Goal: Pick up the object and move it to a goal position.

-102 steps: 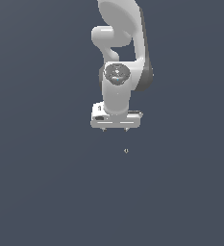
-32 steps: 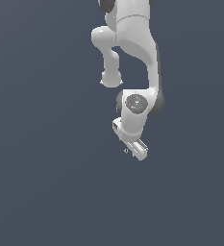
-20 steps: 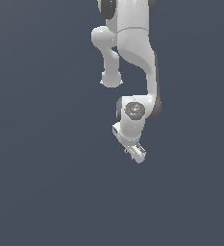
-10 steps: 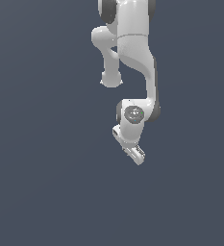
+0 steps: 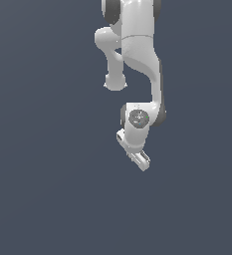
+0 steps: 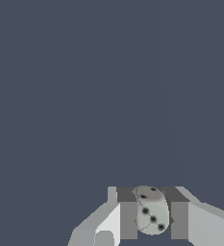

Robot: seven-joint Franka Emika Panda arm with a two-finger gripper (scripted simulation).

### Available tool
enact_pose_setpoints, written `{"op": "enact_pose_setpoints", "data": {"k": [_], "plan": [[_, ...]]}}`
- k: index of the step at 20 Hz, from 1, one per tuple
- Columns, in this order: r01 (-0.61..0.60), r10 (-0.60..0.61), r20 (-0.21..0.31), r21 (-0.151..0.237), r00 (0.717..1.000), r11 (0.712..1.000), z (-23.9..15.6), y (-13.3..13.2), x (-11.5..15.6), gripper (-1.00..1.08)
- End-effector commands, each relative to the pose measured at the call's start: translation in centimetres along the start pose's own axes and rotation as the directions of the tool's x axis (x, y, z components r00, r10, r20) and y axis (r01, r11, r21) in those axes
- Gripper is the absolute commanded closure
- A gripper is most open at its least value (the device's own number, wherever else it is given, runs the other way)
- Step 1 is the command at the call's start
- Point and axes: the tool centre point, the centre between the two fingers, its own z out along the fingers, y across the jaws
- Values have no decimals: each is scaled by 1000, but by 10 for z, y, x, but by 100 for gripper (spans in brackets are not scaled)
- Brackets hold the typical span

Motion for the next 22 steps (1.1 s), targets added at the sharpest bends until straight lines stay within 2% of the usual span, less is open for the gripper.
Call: {"op": "enact_pose_setpoints", "data": {"k": [1,10,22], "plan": [[0,0,0,1,1000,1000,-3,1,2,108],[-1,1,0,1,1000,1000,-45,19,25,108],[-3,3,2,1,1000,1000,-163,70,90,108]]}}
